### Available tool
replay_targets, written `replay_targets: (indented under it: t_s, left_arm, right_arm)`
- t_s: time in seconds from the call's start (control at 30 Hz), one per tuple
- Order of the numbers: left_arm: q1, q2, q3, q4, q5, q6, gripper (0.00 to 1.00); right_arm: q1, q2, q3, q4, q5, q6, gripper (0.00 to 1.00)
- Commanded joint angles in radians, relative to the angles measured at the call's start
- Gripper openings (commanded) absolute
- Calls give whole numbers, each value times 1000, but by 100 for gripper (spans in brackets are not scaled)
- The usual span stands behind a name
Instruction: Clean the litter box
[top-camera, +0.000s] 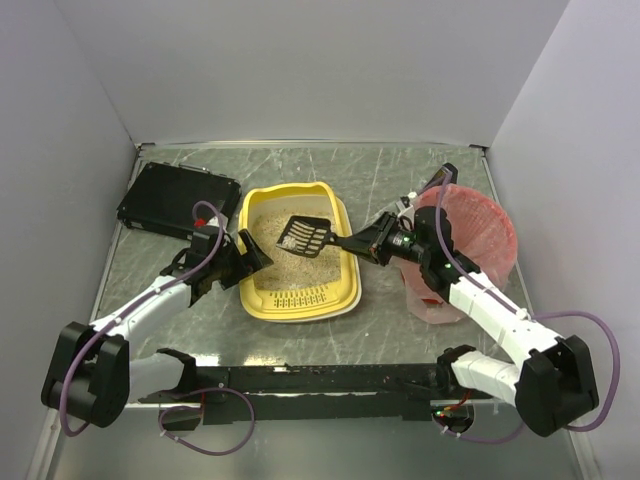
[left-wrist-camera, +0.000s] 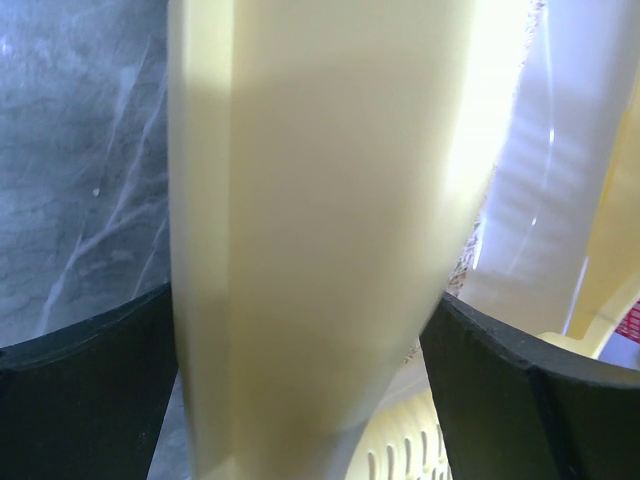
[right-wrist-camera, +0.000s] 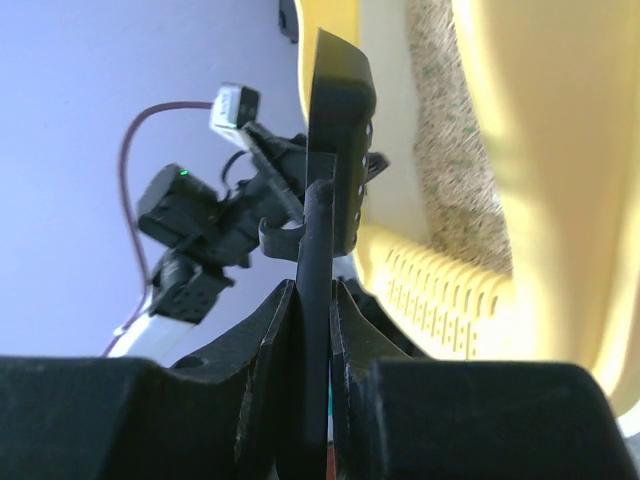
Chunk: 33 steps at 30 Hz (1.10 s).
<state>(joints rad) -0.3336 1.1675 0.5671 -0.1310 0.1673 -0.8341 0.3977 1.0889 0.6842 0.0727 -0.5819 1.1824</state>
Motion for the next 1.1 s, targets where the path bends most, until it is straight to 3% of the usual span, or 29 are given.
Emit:
replay_targets:
  t_s: [0.0, 0.1, 0.17, 0.27, 0.4, 0.47, 0.63, 0.73, 0.87, 0.97, 1.07]
  left_arm:
    - [-4, -29, -3, 30, -11, -17, 97]
    - [-4, -25, 2, 30, -6, -7, 97]
    - [-4, -19, 8, 5, -23, -3, 97]
    - [-4, -26, 10, 14, -32, -3, 97]
    - [-4, -22, 10, 13, -25, -3, 97]
    - [-4, -19, 13, 21, -20, 1, 97]
    - [-4, -14, 22, 19, -11, 4, 97]
    - [-4, -25, 24, 10, -29, 6, 97]
    - [-4, -42, 22, 1, -43, 3, 97]
    - [-4, -43, 33, -6, -38, 13, 97]
    - [-4, -52, 36, -28, -58, 13, 97]
  right_arm:
    - [-20, -70, -8, 74, -12, 126, 0]
    - [-25, -5, 34, 195, -134, 179, 0]
    - [-34, -29, -59, 272, -167, 235, 0]
    - [-54, -43, -85, 309, -111, 258, 0]
    - [-43, -29, -84, 403, -197, 328, 0]
    - [-52, -75, -184, 516, -100, 379, 0]
    - [-53, -30, -78, 469, -188, 333, 0]
    - [-63, -73, -59, 313, -113, 229, 0]
    - [-59, -78, -48, 325, -147, 230, 0]
    - [-56, -86, 10, 161, -116, 126, 0]
    - [-59, -115, -9, 136, -115, 102, 0]
